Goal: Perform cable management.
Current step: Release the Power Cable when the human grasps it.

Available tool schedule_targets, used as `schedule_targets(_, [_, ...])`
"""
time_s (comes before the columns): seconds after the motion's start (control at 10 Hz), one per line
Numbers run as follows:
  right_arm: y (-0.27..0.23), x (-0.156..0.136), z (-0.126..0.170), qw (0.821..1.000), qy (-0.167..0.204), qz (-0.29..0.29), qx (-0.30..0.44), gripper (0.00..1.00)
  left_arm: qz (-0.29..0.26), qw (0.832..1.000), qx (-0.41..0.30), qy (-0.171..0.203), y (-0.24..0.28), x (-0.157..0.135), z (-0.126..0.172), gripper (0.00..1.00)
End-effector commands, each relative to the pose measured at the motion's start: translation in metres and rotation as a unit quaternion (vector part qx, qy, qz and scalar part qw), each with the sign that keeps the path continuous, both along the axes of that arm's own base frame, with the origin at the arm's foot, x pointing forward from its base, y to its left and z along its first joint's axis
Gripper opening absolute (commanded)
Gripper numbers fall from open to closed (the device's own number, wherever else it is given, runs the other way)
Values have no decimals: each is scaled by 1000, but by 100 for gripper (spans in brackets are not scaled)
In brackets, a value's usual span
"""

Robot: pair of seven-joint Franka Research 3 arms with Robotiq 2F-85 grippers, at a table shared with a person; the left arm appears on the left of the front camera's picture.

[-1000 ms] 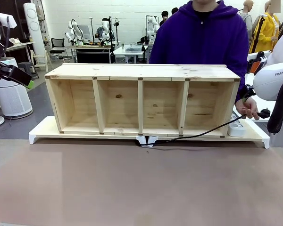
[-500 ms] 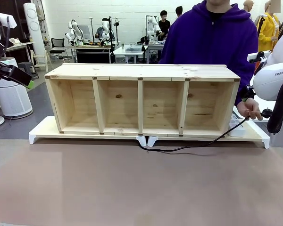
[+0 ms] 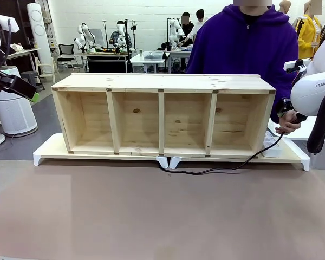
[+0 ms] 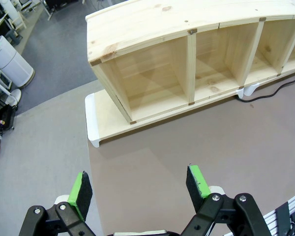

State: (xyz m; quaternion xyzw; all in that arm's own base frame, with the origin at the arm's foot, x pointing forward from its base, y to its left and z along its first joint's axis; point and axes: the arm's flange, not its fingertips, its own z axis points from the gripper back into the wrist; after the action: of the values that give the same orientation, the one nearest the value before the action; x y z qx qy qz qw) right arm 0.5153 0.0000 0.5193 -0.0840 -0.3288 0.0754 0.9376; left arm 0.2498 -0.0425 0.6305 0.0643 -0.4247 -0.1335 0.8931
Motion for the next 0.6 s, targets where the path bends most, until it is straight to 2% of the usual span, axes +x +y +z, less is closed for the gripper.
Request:
schedule_targets(0.0, [0, 0, 0, 1000, 0, 0, 0, 100, -1, 1000, 2, -6, 0, 2, 1, 100])
schedule_targets(0.5, [0, 0, 0, 1000, 0, 0, 0, 100, -1, 1000, 2, -6, 0, 2, 1, 100])
